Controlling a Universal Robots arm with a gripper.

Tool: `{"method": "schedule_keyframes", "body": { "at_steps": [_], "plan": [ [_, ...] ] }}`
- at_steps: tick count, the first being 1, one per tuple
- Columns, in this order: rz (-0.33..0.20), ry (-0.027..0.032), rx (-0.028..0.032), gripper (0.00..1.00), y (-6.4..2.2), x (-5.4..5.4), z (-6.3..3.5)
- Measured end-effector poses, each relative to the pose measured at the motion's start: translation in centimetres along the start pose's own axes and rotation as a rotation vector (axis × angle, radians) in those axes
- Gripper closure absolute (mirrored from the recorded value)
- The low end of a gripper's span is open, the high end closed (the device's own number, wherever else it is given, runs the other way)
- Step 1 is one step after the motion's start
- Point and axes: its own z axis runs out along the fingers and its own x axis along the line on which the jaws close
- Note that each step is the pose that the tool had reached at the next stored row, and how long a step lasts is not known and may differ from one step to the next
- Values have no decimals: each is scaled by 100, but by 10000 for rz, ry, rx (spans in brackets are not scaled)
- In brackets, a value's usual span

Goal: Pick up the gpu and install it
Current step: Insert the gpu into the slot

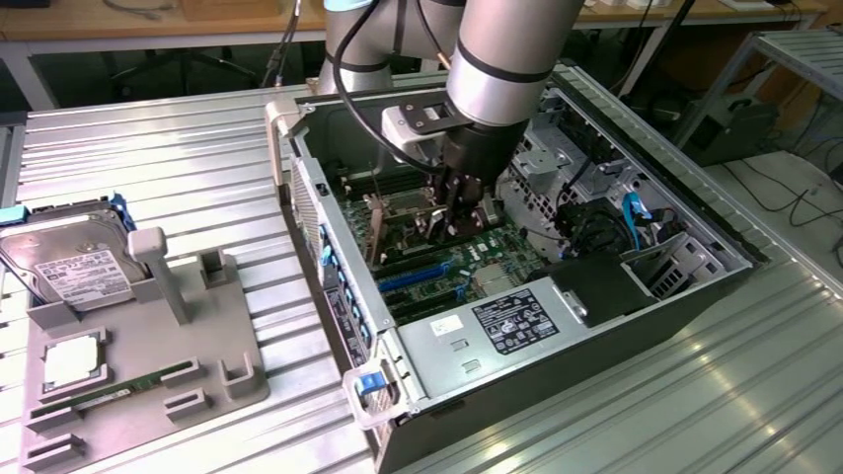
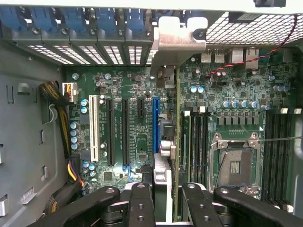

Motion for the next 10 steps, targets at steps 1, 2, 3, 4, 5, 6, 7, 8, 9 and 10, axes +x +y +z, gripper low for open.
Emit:
{"method": "schedule_keyframes", "body": {
  "at_steps": [1, 2, 3, 4, 5, 6, 7, 8, 9, 10],
  "plan": [
    [-1, 1, -1, 72, 0, 0, 0],
    [-1, 1, -1, 72, 0, 0, 0],
    [-1, 1, -1, 72, 0, 0, 0],
    [-2, 1, -1, 72, 0, 0, 0],
    [-1, 1, -1, 72, 0, 0, 0],
    [-1, 0, -1, 72, 0, 0, 1],
    [-2, 0, 0, 72, 0, 0, 1],
    [-1, 1, -1, 72, 0, 0, 1],
    [-2, 0, -1, 72, 0, 0, 1],
    [-1, 0, -1, 72, 0, 0, 1]
  ]
}}
